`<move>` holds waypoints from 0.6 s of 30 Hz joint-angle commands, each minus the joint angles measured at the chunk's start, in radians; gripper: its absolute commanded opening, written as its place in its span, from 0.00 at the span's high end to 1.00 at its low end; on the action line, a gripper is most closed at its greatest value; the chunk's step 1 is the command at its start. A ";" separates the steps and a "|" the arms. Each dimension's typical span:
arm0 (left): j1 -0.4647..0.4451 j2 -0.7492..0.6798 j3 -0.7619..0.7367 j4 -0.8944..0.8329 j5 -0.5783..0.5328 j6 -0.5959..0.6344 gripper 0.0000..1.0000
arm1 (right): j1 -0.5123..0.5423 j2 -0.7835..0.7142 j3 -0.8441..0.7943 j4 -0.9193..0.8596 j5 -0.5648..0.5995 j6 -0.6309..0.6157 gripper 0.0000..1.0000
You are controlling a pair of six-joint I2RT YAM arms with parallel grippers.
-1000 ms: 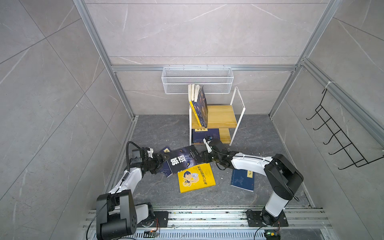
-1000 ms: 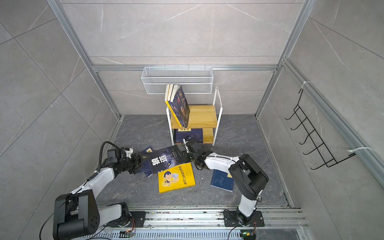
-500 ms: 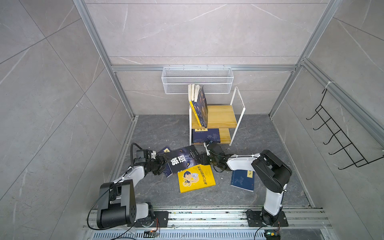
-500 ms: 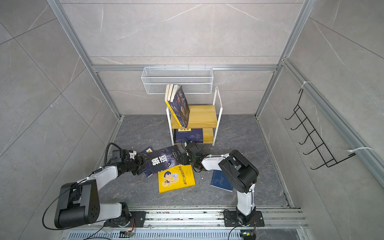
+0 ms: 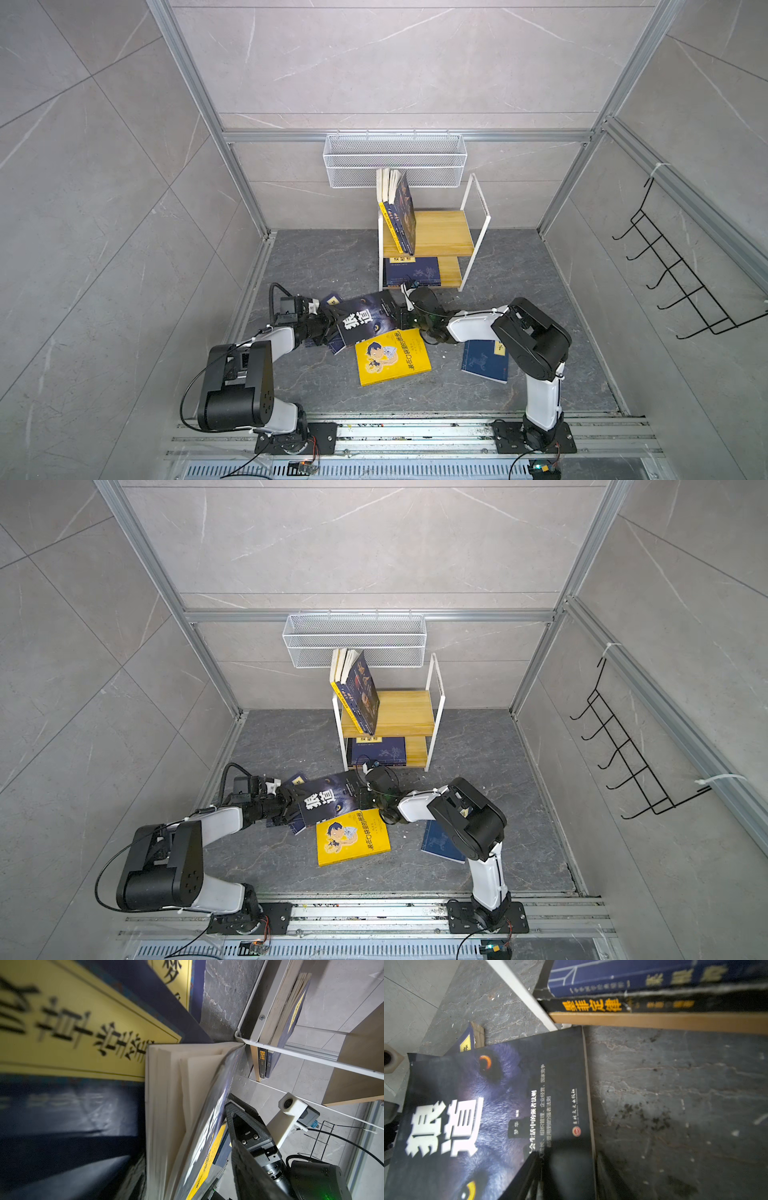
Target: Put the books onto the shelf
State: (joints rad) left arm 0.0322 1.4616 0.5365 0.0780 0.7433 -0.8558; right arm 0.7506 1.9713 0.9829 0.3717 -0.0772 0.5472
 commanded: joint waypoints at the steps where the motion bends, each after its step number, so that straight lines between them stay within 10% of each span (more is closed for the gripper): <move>1: -0.024 -0.038 0.018 0.009 0.044 -0.043 0.40 | 0.012 0.048 -0.037 -0.040 -0.039 0.020 0.54; 18: -0.043 -0.173 0.062 -0.043 0.036 0.002 1.00 | 0.023 -0.041 -0.121 0.092 0.002 -0.041 0.54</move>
State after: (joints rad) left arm -0.0067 1.3224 0.5484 0.0288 0.7395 -0.8749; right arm 0.7513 1.9663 0.9123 0.4995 -0.0826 0.5499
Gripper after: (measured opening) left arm 0.144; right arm 0.458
